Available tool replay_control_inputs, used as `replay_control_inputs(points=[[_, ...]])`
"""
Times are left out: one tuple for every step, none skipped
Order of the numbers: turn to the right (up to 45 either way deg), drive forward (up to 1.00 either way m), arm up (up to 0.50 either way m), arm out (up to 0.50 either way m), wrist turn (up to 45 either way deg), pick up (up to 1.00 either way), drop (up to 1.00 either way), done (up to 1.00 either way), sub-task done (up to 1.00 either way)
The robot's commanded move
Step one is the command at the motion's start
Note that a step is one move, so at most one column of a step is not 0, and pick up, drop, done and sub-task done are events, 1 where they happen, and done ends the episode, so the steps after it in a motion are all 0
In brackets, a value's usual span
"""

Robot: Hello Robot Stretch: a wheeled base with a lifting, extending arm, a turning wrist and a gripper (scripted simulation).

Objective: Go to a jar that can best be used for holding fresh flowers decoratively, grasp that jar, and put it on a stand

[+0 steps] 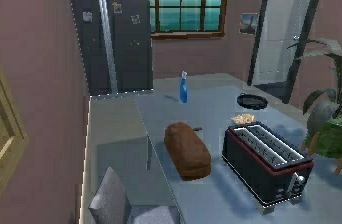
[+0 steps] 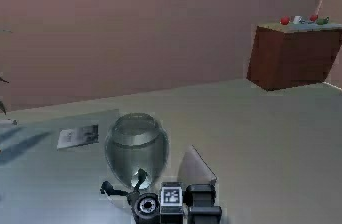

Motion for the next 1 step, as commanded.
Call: replay_control_inputs(points=[[0.0, 0.0, 0.0, 0.0, 0.0, 0.0, 0.0, 1.0, 0.0]])
